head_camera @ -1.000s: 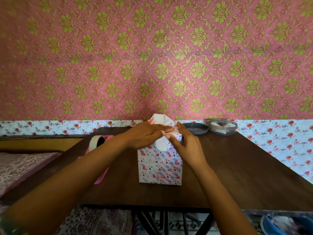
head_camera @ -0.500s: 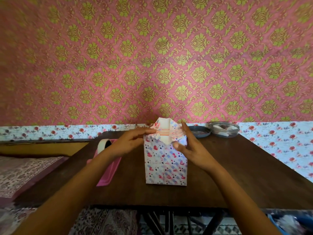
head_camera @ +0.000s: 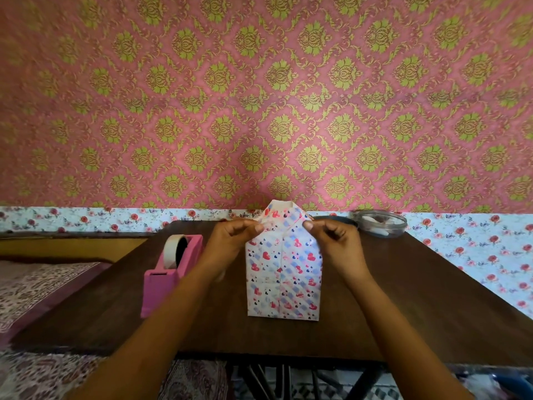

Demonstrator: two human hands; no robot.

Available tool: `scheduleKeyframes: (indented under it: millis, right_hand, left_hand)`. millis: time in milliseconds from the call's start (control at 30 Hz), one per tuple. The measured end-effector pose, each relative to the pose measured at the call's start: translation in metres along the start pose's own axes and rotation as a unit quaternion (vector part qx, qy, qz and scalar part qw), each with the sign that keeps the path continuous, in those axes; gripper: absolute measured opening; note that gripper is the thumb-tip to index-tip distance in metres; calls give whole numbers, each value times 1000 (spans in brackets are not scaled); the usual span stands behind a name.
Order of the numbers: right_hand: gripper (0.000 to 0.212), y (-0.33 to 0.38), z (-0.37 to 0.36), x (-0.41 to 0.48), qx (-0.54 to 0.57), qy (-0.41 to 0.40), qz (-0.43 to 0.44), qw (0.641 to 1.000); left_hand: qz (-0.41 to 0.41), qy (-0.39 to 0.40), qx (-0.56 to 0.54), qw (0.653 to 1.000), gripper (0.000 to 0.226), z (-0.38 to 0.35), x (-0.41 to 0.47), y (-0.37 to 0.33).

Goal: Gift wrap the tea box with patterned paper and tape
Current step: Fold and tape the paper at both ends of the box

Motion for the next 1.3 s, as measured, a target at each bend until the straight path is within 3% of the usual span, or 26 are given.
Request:
scheduleKeyframes:
  millis: [167,367,533,633,733,833,1033,1300]
  right_hand:
    - [32,-6,2,-1,-24,-68,-16,997]
    - [34,-1,5,8,-196,-89,-57,975]
    - [29,-1,4,15,-152,-57,-60,985]
    - [23,-8,2,24,-141,-47,-100,984]
    - [23,-30,-6,26,-60,3,-184,981]
    - [20,-32,-7,24,-50,12,-176,983]
    - [17,-27,-4,18,-55,-4,-137,989]
    - [16,-34,0,20,-67,-27,-183,981]
  left_hand:
    - [-2,-43,-30,999,10,1,-2,2]
    - [10,-85,43,995,13,1,4,-8]
    - [20,-88,71,993,17,1,5,-13]
    - [21,-97,80,992,16,1,6,-14]
    - [32,-96,95,990,14,2,9,-14]
    - [48,-94,144,984,13,4,14,-17]
    - [100,-41,337,935,12,-5,31,-35]
    - [177,59,355,916,22,-17,40,-26]
Point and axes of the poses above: each hand's wrist, its own x-axis towards the middle knuckle, its own z-axis out of the back of the hand, y = z × x, the point moved 10 cm from there along x, towards the middle knuckle, and after that the axes turned 7 degrees about y, right-handed, at the moved point
